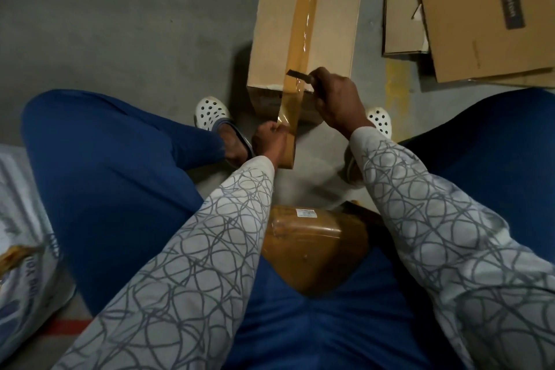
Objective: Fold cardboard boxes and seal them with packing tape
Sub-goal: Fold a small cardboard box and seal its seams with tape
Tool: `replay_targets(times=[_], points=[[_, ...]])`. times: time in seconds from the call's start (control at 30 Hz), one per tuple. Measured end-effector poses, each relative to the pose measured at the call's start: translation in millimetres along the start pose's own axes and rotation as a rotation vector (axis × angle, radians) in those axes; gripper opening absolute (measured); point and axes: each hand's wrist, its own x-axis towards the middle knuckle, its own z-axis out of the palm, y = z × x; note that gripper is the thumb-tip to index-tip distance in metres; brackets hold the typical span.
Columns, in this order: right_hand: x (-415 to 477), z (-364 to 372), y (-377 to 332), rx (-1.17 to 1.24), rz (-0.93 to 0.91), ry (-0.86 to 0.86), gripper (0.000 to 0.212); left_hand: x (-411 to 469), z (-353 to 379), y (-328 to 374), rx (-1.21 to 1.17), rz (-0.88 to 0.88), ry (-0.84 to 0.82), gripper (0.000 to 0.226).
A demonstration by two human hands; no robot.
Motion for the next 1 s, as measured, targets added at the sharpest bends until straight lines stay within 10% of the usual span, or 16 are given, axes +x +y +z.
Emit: replay_targets(times=[0.13,0.27,0.33,0.67,1.0], points=[[-2.4,7.7,-14.8,-0.058,-0.214,0.075,0.030,-0.2,1.2,0.4,-0.013,-0.022,-0.002,0.027],[-59.5,21.7,34.3,-0.601,0.166,-0.664,0.028,-4.3,-0.6,-3.3,0.007,-0.002,-0.023,0.025],[-76.5,17.2,52.3,-0.618,0.345,-0.706,0.029,-4.5,-2.7,-1.9,0.007,0.016,-0.019,0.024],[-38.2,28.4,1.4,-0.108,0.217,-0.009,0.049,-7.9,-9.3,-5.8,-0.004,-0.065,0.024,0.024],[9.1,51.7,0.6,-0.103,0.007,0.108,0.030,0.1,-9.0,-3.9,-0.049,-0.022,0.052,0.022]])
